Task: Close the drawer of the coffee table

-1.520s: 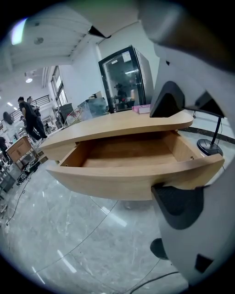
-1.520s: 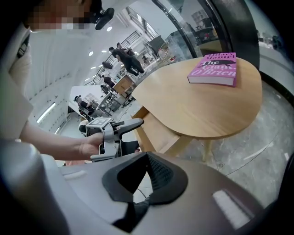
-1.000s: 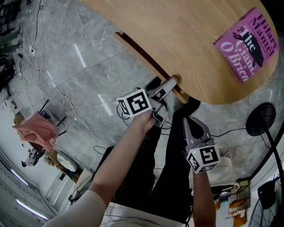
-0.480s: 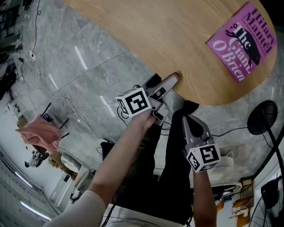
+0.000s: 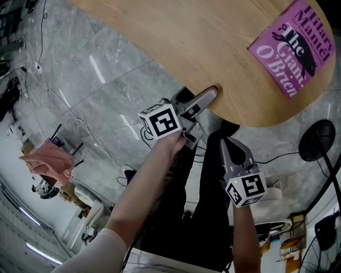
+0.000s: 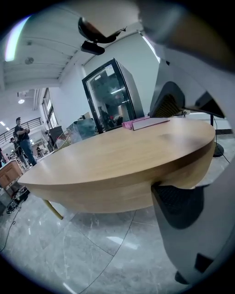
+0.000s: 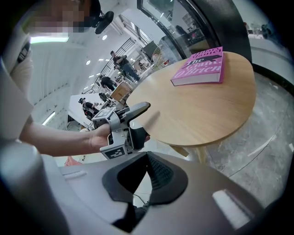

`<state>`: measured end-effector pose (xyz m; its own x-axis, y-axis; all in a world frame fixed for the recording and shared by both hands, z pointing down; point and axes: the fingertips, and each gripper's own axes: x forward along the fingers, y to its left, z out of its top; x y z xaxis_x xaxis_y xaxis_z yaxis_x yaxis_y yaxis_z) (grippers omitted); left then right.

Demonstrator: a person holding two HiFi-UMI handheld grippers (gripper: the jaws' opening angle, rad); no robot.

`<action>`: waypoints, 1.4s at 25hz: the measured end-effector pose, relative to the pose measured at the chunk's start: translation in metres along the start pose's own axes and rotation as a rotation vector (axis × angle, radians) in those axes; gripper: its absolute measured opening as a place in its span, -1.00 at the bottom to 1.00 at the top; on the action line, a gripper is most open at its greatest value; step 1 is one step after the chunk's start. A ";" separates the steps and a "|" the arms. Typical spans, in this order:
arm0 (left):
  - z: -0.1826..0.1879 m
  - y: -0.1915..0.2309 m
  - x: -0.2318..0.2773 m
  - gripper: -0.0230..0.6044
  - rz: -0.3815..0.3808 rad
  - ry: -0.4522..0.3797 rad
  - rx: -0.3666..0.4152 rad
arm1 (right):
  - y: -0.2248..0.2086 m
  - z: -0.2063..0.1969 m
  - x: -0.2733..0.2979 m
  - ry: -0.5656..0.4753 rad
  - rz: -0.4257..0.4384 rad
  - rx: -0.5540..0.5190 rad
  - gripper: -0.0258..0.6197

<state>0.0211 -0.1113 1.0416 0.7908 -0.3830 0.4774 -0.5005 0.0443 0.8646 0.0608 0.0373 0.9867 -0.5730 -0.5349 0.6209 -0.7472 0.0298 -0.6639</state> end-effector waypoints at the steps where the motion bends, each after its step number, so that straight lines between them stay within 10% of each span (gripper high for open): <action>1: 0.000 0.000 0.002 0.50 -0.006 0.005 0.008 | 0.000 -0.001 0.001 -0.001 0.001 0.001 -0.89; 25: -0.001 -0.022 -0.057 0.47 -0.002 -0.003 0.044 | 0.033 0.035 -0.030 -0.074 -0.049 -0.088 -0.89; 35: 0.014 -0.125 -0.134 -0.06 0.001 -0.029 0.180 | 0.117 0.090 -0.095 -0.114 -0.065 -0.194 -0.89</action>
<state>-0.0272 -0.0786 0.8678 0.7813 -0.4092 0.4713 -0.5584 -0.1207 0.8207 0.0580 0.0156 0.8124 -0.4879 -0.6327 0.6013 -0.8385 0.1482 -0.5244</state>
